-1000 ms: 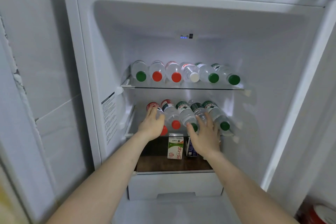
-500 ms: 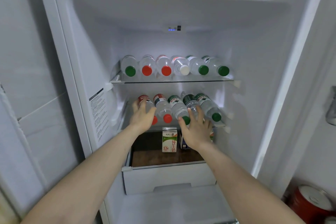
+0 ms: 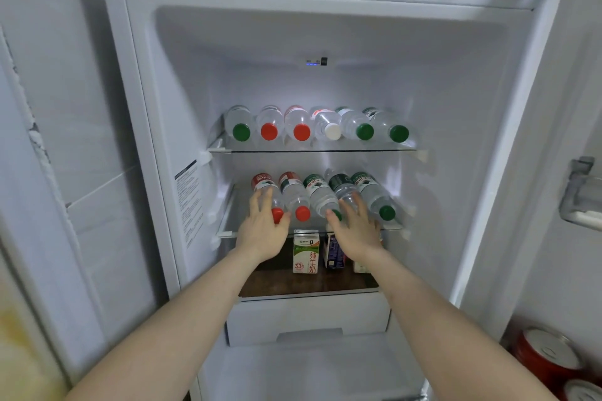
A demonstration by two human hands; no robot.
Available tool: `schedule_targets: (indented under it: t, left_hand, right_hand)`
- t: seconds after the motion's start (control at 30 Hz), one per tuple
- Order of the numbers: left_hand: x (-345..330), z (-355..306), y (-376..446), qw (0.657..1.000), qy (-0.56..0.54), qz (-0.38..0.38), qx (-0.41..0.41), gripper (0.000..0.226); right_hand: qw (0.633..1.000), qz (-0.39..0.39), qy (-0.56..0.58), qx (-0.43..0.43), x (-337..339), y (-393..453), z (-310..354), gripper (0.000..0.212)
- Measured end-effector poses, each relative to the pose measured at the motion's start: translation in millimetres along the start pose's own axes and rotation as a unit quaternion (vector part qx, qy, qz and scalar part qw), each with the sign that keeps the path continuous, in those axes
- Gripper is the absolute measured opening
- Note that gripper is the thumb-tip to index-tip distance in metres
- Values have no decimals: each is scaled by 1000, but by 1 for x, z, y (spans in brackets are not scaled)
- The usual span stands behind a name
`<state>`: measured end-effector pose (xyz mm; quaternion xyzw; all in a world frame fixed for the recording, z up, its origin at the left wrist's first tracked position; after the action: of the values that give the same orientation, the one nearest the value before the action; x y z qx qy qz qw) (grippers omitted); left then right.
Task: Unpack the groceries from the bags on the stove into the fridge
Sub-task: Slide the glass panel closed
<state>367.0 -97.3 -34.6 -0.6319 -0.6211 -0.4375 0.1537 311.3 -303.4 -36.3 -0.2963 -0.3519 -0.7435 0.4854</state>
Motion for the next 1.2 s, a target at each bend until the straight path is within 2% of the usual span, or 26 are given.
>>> schedule_targets:
  t: [0.1, 0.27, 0.33, 0.47, 0.6, 0.77, 0.97, 1.07, 1.2]
  left_hand:
    - [3, -3, -14, 999, -43, 22, 9, 74]
    - [2, -12, -67, 991, -131, 25, -20, 68]
    - [5, -13, -97, 989, -144, 23, -24, 63]
    - [15, 3, -160, 990, -136, 22, -3, 53]
    - [33, 14, -224, 996, -76, 28, 30, 47]
    - [59, 9, -315, 994, -33, 17, 99, 47]
    - [84, -2, -444, 976, 118, 26, 182, 54]
    - [93, -19, -506, 959, 141, 6, 247, 56]
    - [102, -40, -578, 930, 157, -9, 332, 58]
  right_hand:
    - [993, 13, 113, -21, 14, -11, -1, 68]
    - [976, -78, 206, 5, 18, -66, 6, 63]
    - [965, -84, 247, 33, 12, -101, 12, 54]
    - [955, 7, 295, 33, -15, -159, 4, 48]
    - [957, 128, 257, 44, -23, -195, -2, 48]
    - [932, 302, 156, 126, -18, -227, 5, 60]
    - [865, 442, 113, 210, -20, -282, 9, 63]
    - [832, 486, 90, 251, -32, -316, 13, 66]
    - [770, 547, 79, 319, -36, -367, 36, 64]
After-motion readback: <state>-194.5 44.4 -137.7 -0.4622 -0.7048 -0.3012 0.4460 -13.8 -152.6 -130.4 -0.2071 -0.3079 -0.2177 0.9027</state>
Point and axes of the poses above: each hand's wrist, its own y-axis towards the middle knuckle, its own x-axis out of the back of the hand, z = x × y, the point moved 2 cm from there along y, towards the middle knuckle
